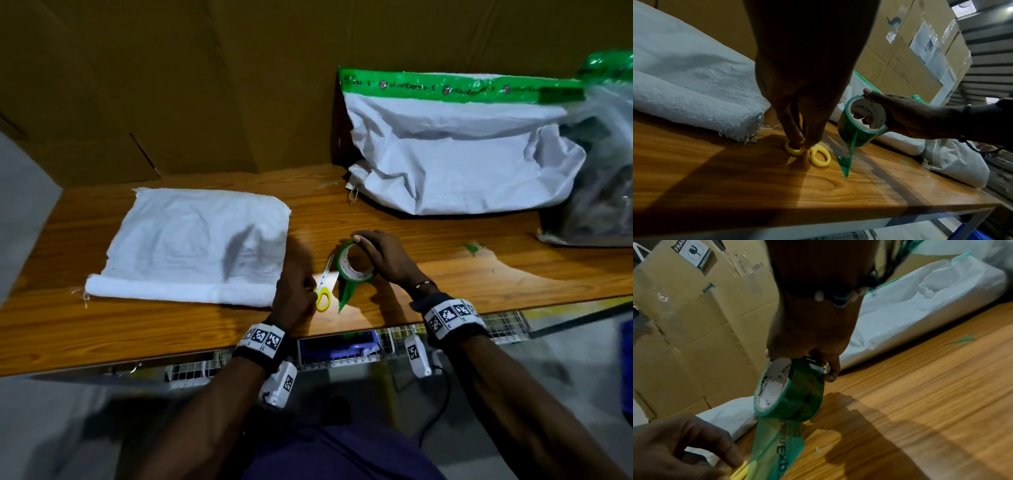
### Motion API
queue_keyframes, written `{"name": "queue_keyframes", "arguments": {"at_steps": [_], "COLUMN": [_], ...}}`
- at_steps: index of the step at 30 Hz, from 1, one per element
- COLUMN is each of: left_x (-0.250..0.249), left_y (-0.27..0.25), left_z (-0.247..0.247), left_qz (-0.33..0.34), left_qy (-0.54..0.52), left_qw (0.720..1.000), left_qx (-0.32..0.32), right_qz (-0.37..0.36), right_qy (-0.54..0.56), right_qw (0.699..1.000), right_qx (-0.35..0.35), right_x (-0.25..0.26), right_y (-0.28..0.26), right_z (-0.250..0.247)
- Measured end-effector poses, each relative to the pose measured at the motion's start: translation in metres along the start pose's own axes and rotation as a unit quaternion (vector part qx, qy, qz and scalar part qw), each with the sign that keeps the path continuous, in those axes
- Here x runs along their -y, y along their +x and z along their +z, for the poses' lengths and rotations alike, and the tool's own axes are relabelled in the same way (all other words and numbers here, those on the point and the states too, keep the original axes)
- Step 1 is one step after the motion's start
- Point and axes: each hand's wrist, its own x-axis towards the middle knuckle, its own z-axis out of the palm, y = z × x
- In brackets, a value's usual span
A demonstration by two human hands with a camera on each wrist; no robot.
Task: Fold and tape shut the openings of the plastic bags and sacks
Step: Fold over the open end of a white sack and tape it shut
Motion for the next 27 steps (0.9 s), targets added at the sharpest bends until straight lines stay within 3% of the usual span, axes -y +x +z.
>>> {"name": "queue_keyframes", "arguments": {"at_steps": [7, 12, 13, 15, 17, 23, 27], "left_x": [-0.001, -0.01, -0.015, -0.03, -0.047, -0.067, -0.065], "left_y": [0.001, 0.014, 0.019, 0.03, 0.04, 0.05, 0.042], "left_z": [-0.007, -0.015, -0.016, -0.018, -0.026, -0.068, -0.094], "left_qz": [0.003, -0.054, -0.103, -0.202, -0.241, -0.237, -0.22], "left_qy": [-0.07, -0.108, -0.157, -0.309, -0.409, -0.539, -0.551], "left_qw": [0.997, 0.992, 0.982, 0.929, 0.88, 0.794, 0.793], "left_qx": [-0.033, -0.022, -0.015, 0.011, 0.031, 0.151, 0.137], "right_qz": [0.046, 0.029, 0.014, -0.01, -0.023, -0.083, -0.1], "right_qy": [0.027, 0.04, 0.034, 0.024, 0.042, 0.119, 0.153], "right_qw": [0.997, 0.991, 0.991, 0.991, 0.99, 0.986, 0.982], "right_qx": [-0.052, -0.121, -0.125, -0.131, -0.129, -0.086, -0.05], "right_x": [-0.001, 0.02, 0.029, 0.041, 0.052, 0.078, 0.087], "right_y": [0.01, 0.048, 0.057, 0.072, 0.078, 0.07, 0.064], "right_z": [0.004, -0.04, -0.052, -0.072, -0.083, -0.072, -0.05]}}
